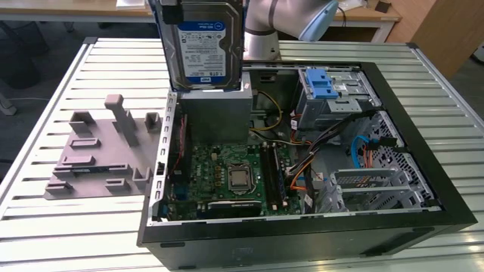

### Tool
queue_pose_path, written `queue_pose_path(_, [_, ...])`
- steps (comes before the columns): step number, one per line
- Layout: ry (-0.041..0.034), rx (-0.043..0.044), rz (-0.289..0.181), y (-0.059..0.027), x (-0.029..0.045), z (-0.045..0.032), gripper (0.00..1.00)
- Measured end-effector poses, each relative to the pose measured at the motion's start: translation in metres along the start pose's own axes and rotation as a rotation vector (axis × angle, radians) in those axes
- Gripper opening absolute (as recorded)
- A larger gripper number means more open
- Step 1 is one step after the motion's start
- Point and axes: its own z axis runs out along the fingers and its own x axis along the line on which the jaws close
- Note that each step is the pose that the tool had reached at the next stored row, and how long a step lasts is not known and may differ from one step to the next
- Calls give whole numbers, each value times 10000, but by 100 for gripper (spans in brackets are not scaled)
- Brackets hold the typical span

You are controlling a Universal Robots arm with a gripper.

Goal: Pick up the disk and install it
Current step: 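Pick up the disk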

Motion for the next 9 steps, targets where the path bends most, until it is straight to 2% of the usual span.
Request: queue_pose_path(9, [1,0,0,-90,2,5,36])
